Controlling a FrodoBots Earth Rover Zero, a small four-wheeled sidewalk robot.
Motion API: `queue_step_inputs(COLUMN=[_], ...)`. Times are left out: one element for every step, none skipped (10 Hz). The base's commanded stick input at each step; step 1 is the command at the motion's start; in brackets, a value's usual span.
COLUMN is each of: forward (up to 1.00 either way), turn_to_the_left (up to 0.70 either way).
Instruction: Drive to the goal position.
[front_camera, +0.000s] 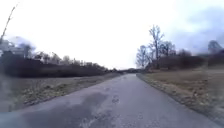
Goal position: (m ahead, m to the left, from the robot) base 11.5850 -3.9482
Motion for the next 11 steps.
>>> queue_step_inputs(forward=[0.50,0.50,0.50,0.50,0.50,0.50,0.50,0.50,0.50,0.50,0.50], turn_to_the_left=[0.00,0.00,0.00,0.00,0.00,0.00,0.00,0.00,0.00,0.00,0.00])
